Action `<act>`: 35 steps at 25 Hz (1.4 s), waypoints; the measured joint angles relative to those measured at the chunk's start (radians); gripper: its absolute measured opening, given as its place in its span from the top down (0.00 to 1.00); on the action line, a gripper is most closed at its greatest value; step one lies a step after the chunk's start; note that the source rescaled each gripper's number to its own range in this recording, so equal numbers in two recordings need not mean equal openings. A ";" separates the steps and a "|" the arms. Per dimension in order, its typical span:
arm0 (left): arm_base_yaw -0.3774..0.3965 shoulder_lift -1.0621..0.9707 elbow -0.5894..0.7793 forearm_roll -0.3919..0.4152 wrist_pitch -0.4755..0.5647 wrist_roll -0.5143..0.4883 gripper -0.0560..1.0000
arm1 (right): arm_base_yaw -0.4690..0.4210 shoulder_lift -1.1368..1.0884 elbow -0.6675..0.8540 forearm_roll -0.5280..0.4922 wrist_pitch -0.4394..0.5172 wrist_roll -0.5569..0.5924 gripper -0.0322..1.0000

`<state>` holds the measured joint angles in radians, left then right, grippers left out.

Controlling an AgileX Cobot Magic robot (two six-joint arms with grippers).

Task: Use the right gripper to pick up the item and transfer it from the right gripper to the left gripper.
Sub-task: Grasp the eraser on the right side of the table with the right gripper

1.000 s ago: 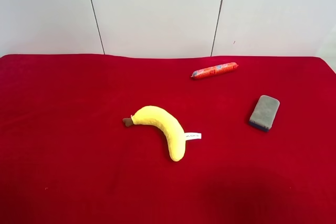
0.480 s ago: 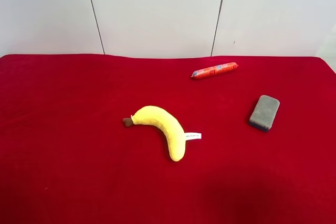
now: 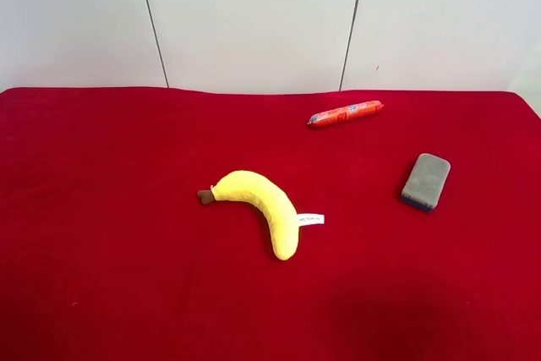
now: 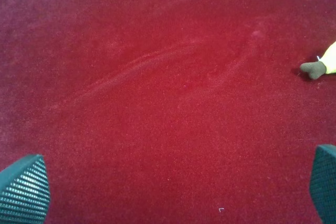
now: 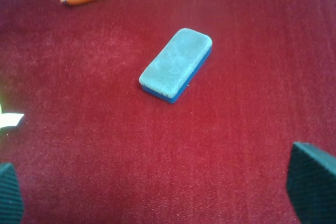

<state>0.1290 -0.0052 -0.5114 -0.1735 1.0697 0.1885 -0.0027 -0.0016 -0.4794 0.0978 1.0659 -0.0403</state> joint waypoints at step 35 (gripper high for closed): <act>0.000 0.000 0.000 0.000 0.000 0.000 0.00 | 0.000 1.233 -0.224 0.010 -0.211 0.310 0.00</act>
<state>0.1290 -0.0052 -0.5114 -0.1735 1.0697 0.1885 -0.0027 1.2313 -0.7037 0.1077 0.8550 0.2696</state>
